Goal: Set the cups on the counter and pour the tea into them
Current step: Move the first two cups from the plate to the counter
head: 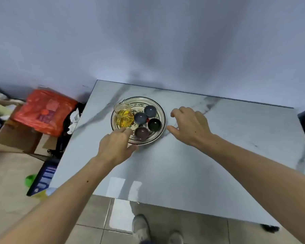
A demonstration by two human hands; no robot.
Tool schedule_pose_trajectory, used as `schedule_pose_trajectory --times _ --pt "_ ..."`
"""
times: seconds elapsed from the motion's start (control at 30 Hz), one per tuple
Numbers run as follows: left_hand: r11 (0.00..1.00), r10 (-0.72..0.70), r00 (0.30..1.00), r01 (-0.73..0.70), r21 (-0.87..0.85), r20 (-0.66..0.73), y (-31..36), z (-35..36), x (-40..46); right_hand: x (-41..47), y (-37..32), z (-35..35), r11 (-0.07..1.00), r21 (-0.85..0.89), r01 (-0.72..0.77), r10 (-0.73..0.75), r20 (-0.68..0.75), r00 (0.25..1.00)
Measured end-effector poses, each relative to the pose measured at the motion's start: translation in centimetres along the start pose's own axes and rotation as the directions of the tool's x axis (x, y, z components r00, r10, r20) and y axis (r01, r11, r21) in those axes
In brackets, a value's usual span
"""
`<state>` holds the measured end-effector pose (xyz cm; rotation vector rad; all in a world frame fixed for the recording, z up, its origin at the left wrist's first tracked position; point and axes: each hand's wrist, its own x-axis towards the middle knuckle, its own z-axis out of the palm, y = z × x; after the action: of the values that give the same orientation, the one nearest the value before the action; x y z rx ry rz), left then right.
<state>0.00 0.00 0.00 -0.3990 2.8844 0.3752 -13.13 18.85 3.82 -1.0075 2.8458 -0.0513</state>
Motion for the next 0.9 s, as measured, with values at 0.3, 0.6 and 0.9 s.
schedule_pose_trajectory --times 0.3,0.6,0.9 --pt "0.975 -0.179 0.984 0.181 -0.129 0.025 -2.7 8.4 7.0 7.8 1.0 10.9 0.998 0.068 0.008 -0.011 0.039 0.999" --pt "0.958 -0.259 0.966 0.255 -0.129 -0.010 -2.2 12.9 10.4 10.7 1.3 16.7 0.985 0.158 0.065 -0.081 0.101 0.992" --pt "0.937 -0.314 0.948 0.301 -0.177 -0.052 -1.8 13.8 11.3 12.1 1.2 18.1 0.987 0.143 0.072 -0.084 0.084 0.993"
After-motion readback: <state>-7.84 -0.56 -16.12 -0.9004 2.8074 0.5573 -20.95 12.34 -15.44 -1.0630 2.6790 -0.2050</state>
